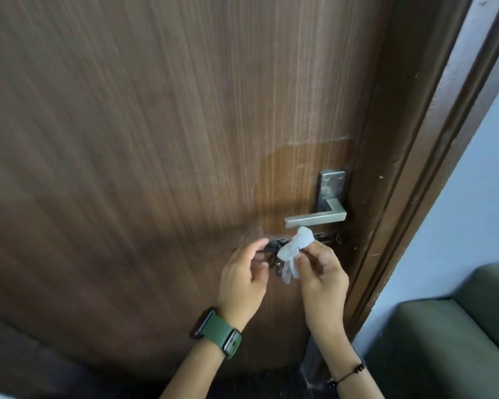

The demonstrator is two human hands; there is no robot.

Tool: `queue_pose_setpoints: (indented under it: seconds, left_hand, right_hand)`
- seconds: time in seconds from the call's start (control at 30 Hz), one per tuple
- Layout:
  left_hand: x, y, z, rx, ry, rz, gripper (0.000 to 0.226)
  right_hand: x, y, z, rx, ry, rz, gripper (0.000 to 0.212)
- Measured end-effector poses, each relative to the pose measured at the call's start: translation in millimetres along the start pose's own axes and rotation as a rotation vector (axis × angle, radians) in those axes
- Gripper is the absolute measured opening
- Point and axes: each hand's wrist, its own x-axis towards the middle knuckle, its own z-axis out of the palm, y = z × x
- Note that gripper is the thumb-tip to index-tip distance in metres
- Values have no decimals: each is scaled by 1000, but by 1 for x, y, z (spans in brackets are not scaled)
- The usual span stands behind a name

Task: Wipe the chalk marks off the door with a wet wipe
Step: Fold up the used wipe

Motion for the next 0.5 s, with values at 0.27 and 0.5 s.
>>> queue_pose_setpoints:
  seconds: [0.27,0.5]
  left_hand:
    - [-17,-12,-59,-169,42,-101,32]
    - [-66,-59,-200,-132,418,-212,22]
  right_hand:
    - [-22,-53,46,143,-274,-22,48]
    - [-95,-115,160,254,-793,78,27]
